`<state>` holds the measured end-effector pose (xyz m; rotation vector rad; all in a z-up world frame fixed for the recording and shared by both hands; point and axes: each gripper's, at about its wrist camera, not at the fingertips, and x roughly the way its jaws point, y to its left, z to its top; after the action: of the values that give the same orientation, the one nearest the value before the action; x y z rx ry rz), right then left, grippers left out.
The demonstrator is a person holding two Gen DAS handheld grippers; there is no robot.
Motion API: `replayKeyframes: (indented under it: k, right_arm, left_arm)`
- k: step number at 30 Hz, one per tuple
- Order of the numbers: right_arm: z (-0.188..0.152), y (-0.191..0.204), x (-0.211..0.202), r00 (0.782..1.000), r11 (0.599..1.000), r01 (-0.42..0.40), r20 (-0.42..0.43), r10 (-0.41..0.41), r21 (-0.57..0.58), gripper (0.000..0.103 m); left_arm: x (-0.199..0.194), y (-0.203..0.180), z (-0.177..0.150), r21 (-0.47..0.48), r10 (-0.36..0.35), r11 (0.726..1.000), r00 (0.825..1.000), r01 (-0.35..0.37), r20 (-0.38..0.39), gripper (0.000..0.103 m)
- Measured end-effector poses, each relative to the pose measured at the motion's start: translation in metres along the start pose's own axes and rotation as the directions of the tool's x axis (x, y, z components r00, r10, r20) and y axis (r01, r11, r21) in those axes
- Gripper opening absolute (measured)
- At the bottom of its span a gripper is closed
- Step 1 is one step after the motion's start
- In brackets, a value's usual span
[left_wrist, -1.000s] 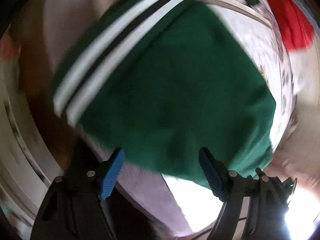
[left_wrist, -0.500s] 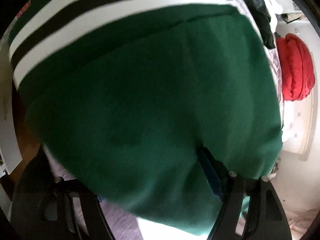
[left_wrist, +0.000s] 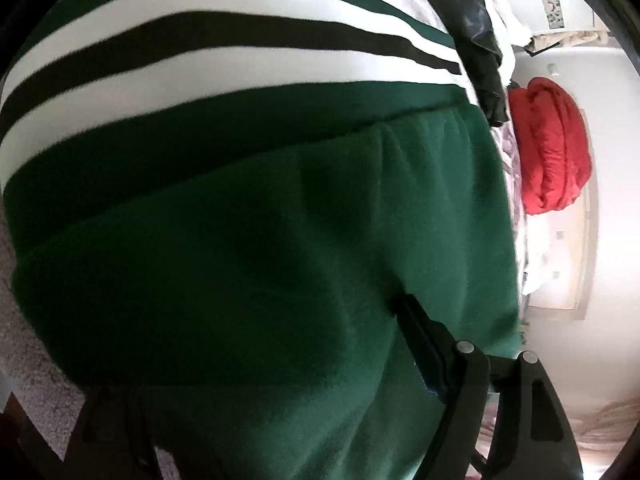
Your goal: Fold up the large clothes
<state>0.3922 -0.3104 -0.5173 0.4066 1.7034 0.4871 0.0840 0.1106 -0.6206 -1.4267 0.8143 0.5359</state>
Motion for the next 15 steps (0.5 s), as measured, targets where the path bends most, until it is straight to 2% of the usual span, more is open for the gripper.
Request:
replayKeyframes:
  k: [3,5,6,7,9,13,15]
  right_arm:
    - [-0.003,0.001,0.006,1.000,1.000,-0.002,-0.019,0.002,-0.008,0.067]
    - [-0.007,0.000,0.010,0.999,1.000,-0.002,-0.033,0.002,-0.004,0.068]
    - [-0.006,0.001,0.015,0.999,1.000,-0.004,-0.037,0.004,0.007,0.068]
    - [-0.008,0.000,0.018,0.999,1.000,-0.010,-0.043,0.010,0.017,0.068]
    - [-0.010,-0.005,0.023,0.998,0.999,-0.025,-0.056,0.027,0.033,0.068]
    - [-0.006,0.000,0.030,0.998,1.000,-0.013,-0.059,0.014,0.021,0.068]
    - [-0.007,0.004,0.032,0.998,1.000,0.006,-0.064,-0.006,0.001,0.067]
  left_arm:
    - [-0.021,0.013,-0.012,0.014,-0.037,0.999,0.999,0.037,-0.012,0.075]
    - [-0.027,0.030,-0.015,-0.010,-0.053,0.999,0.999,0.053,-0.009,0.074]
    - [-0.029,0.037,-0.016,-0.024,-0.064,0.998,0.998,0.064,0.004,0.064]
    - [-0.026,0.036,-0.011,-0.027,-0.055,0.998,0.998,0.056,0.018,0.040]
    - [-0.027,0.032,-0.007,-0.009,-0.040,0.999,0.999,0.040,0.032,0.024]
    - [-0.043,0.000,-0.015,0.096,0.021,0.995,0.996,-0.029,0.087,0.011]
    - [-0.060,-0.026,-0.024,0.187,0.047,0.980,0.989,-0.073,0.139,0.011]
